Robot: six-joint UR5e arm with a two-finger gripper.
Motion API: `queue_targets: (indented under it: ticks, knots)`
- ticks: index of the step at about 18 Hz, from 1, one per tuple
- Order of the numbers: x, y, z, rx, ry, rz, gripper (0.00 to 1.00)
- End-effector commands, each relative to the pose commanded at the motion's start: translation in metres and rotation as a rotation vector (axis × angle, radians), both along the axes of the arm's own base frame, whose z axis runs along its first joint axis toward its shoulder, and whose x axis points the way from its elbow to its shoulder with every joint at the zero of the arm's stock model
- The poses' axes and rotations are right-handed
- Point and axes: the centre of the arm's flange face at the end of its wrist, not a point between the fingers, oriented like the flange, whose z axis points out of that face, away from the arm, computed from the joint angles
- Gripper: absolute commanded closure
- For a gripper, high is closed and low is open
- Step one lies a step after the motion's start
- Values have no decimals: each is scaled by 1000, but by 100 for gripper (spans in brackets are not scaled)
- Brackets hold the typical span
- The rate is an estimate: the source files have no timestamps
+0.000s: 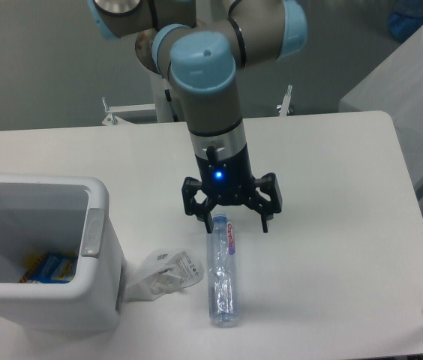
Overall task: Place the trash in the trash can
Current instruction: 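Move the open gripper toward the crumpled white tissue beside the bin, then lower the gripper onto the white tissue and close on it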
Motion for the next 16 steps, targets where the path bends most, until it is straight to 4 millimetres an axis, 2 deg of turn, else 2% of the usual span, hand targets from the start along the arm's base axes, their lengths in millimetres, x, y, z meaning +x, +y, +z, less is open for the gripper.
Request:
queue_targets:
  ticks: [7,11,14,16]
  knots:
    - [23,1,-51,-141,-12,-308,0]
    - [30,6,-82,-114,-62,-354,0]
    - [44,17,-114,-71,-47,-381,0]
    - [48,23,-124,-66,-49,-390,0]
